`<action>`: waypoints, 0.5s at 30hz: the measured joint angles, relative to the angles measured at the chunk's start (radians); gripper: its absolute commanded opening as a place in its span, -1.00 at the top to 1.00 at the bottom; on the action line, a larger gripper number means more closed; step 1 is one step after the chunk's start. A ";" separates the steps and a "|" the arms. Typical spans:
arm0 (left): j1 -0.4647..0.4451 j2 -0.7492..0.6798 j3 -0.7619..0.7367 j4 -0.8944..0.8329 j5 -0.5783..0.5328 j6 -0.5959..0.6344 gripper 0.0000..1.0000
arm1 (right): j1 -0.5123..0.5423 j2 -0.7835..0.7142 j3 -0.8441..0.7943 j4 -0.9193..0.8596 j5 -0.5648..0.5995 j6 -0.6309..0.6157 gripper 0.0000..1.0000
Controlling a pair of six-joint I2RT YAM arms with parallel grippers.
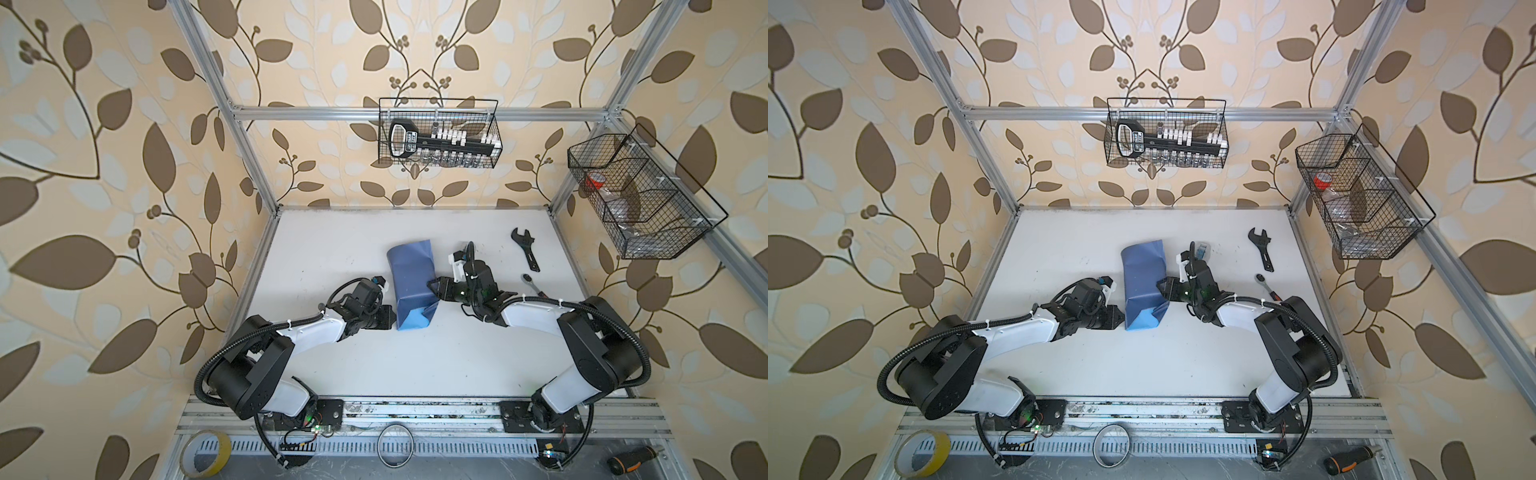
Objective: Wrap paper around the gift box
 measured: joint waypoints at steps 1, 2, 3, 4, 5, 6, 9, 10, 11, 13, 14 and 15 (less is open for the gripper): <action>-0.001 0.001 0.000 0.003 0.000 -0.002 0.64 | 0.002 0.000 0.000 0.001 0.000 0.001 -0.04; -0.006 0.001 0.000 0.008 0.000 -0.006 0.64 | 0.005 0.000 0.000 0.001 0.000 0.002 -0.03; -0.008 0.001 0.000 0.016 0.000 -0.009 0.64 | 0.007 0.000 0.000 0.001 0.000 0.004 -0.03; -0.010 0.001 0.000 0.021 0.000 -0.011 0.64 | 0.008 0.000 0.000 0.002 0.000 0.005 -0.03; -0.013 0.001 0.000 0.027 -0.001 -0.013 0.64 | 0.011 0.002 0.000 0.002 0.000 0.005 -0.03; -0.016 0.003 0.000 0.034 -0.001 -0.015 0.64 | 0.013 0.002 0.000 0.003 0.000 0.007 -0.03; -0.029 0.030 0.002 0.055 -0.003 -0.019 0.62 | 0.017 0.009 0.000 0.013 0.000 0.011 -0.02; -0.034 0.037 0.002 0.057 -0.004 -0.022 0.61 | 0.017 0.010 0.000 0.015 0.000 0.012 -0.02; -0.039 0.044 0.002 0.058 -0.005 -0.024 0.60 | 0.018 0.011 0.000 0.016 0.000 0.012 -0.02; -0.047 0.054 0.002 0.066 -0.008 -0.031 0.57 | 0.018 0.012 -0.001 0.017 0.000 0.012 -0.02; -0.047 0.056 0.002 0.070 -0.010 -0.034 0.56 | 0.018 0.012 -0.001 0.017 0.000 0.012 -0.02; -0.051 0.058 0.002 0.075 -0.012 -0.037 0.55 | 0.018 0.012 -0.001 0.017 0.000 0.012 -0.01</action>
